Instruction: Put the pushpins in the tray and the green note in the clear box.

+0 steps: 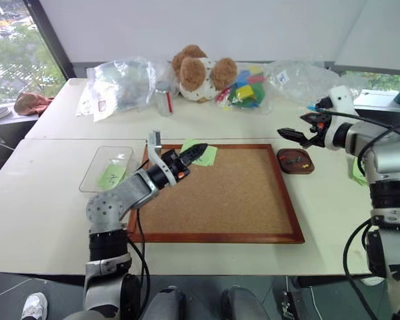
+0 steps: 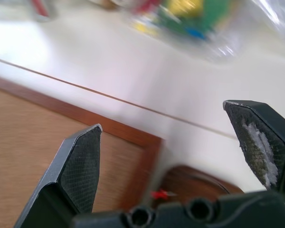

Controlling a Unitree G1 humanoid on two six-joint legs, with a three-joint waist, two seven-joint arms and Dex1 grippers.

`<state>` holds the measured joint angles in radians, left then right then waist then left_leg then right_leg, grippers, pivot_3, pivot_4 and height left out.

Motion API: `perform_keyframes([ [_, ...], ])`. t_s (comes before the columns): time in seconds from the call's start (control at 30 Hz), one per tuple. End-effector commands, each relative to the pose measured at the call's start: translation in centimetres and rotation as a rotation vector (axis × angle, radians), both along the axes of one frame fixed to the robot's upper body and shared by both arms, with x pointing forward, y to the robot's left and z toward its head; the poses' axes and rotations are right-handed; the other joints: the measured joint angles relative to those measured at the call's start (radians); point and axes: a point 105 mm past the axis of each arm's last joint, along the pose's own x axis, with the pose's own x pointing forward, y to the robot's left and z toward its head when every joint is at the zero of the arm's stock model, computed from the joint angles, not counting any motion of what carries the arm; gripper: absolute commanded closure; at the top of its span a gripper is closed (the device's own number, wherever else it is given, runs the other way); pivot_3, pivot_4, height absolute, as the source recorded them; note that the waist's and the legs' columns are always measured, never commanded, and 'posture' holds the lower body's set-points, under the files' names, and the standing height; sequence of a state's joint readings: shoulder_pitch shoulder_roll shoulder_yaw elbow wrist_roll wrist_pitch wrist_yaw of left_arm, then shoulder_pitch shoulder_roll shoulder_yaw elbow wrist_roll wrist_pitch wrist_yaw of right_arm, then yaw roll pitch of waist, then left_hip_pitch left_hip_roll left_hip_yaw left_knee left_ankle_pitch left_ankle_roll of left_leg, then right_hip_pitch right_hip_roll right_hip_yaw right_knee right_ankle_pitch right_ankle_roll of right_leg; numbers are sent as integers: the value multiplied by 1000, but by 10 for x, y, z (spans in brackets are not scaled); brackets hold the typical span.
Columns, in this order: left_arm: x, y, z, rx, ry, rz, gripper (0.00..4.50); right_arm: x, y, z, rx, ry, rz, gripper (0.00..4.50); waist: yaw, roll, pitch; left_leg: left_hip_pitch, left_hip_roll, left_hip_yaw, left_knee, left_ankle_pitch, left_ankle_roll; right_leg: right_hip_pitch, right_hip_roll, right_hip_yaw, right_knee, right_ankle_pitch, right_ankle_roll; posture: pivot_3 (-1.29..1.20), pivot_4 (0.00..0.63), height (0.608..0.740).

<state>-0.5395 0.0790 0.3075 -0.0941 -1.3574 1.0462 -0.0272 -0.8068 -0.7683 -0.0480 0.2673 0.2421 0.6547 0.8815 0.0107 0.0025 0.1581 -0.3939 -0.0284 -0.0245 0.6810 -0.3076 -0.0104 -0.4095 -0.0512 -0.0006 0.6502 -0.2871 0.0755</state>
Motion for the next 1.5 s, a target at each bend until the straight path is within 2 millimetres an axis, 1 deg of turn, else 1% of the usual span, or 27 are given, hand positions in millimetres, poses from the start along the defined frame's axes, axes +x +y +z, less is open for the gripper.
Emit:
perform_keyframes([
  [0.03,-7,12,24,24,-110,86,4500,-30,36,23,-1,-63,248,25,0,0,0,0,0,0,0,0,0,0,0,0,0,0,0,0,150,740],
  [0.13,-12,27,38,48,-162,189,4500,-56,65,26,20,-48,445,25,-1,0,0,0,0,0,0,0,0,0,0,0,0,0,0,0,150,740],
  [0.2,-14,41,43,103,-197,277,4500,-66,78,24,7,-35,527,25,-2,0,0,0,0,0,0,0,0,0,0,0,0,0,0,0,150,740],
  [0.27,-16,61,52,130,-226,383,4500,-71,89,21,-3,-27,584,25,-3,0,0,1,0,0,0,0,0,0,0,0,0,0,0,0,150,740],
  [0.37,-19,95,58,262,-272,547,4500,-77,102,16,-22,-21,654,25,-1,0,0,1,0,-1,0,0,0,0,0,0,0,0,0,0,150,740],
  [0.43,-19,115,59,346,-272,625,4500,-76,107,12,-35,-22,669,25,0,-1,1,1,0,-1,0,0,0,0,0,0,0,0,0,0,150,740],
  [0.5,-18,135,58,469,-274,694,4500,-75,112,10,-33,-20,681,25,1,-1,1,1,0,-1,-1,0,0,0,0,0,0,0,0,0,150,740],
  [0.57,-15,156,53,608,-260,754,4500,-76,115,8,-37,-21,696,25,1,-2,1,1,0,-1,0,0,0,0,0,0,0,0,0,0,150,740],
  [0.63,-11,170,46,701,-243,786,4500,-76,117,7,-39,-23,701,25,2,-2,1,1,0,-1,-1,0,0,0,0,0,0,0,0,0,150,740],
  [0.67,-8,176,41,725,-220,796,4500,-75,118,7,-38,-23,700,25,3,-2,1,1,0,-1,-1,0,0,0,-1,0,0,0,0,0,150,740],
  [0.73,-1,191,25,848,-174,821,4500,-75,118,5,-50,-29,697,25,3,-2,1,1,0,-1,-1,0,1,0,-1,0,0,0,0,0,150,740],
  [0.8,4,197,16,882,-142,808,4500,-77,118,5,-44,-31,695,25,1,-2,1,1,0,-1,-1,-1,1,0,-1,0,0,0,0,0,150,740],
  [0.87,8,197,12,896,-134,789,4500,-78,118,5,-41,-32,696,25,1,-2,1,1,0,-1,-1,-1,1,0,-1,0,0,0,0,0,150,740],
  [0.93,16,198,1,904,-103,766,4500,-81,120,4,-34,-31,700,25,2,-2,1,0,0,-1,-2,-1,1,-1,-1,0,-1,0,0,0,150,740],
  [1.03,24,199,-11,923,-75,746,3698,-86,123,4,-12,-19,710,0,1,-2,1,0,0,-1,-3,-1,1,-1,-2,0,-1,0,0,0,150,740],
  [1.1,25,198,-11,933,-77,732,2710,-89,123,2,-17,-17,710,0,0,-2,1,0,0,-1,-3,-1,1,-1,-2,0,-1,0,0,0,150,740],
  [1.13,26,199,-12,948,-73,734,2293,-90,122,1,-21,-16,705,0,-1,-3,2,0,0,-1,-3,-1,1,-2,-2,0,-1,0,0,0,150,740],
  [1.23,27,204,-14,1001,-75,737,825,-92,121,-1,-20,-13,694,0,-1,-3,2,-1,0,-1,-3,-1,1,-2,-2,0,-1,0,0,0,150,740],
  [1.27,27,205,-13,1006,-81,740,375,-94,120,-1,-15,-13,693,0,-2,-3,2,-1,0,-1,-3,-1,1,-2,-2,0,-1,0,0,0,150,740],
  [1.3,28,205,-12,1008,-85,741,21,-95,120,-1,-11,-12,692,0,-1,-3,2,-1,0,-1,-3,-1,1,-2,-2,0,-1,0,0,0,150,740],
  [1.5,30,200,6,1015,-161,736,21,-96,117,0,-4,-13,676,0,0,-3,2,-1,0,-1,-3,-1,1,-2,-2,0,-1,0,0,0,150,740],
])
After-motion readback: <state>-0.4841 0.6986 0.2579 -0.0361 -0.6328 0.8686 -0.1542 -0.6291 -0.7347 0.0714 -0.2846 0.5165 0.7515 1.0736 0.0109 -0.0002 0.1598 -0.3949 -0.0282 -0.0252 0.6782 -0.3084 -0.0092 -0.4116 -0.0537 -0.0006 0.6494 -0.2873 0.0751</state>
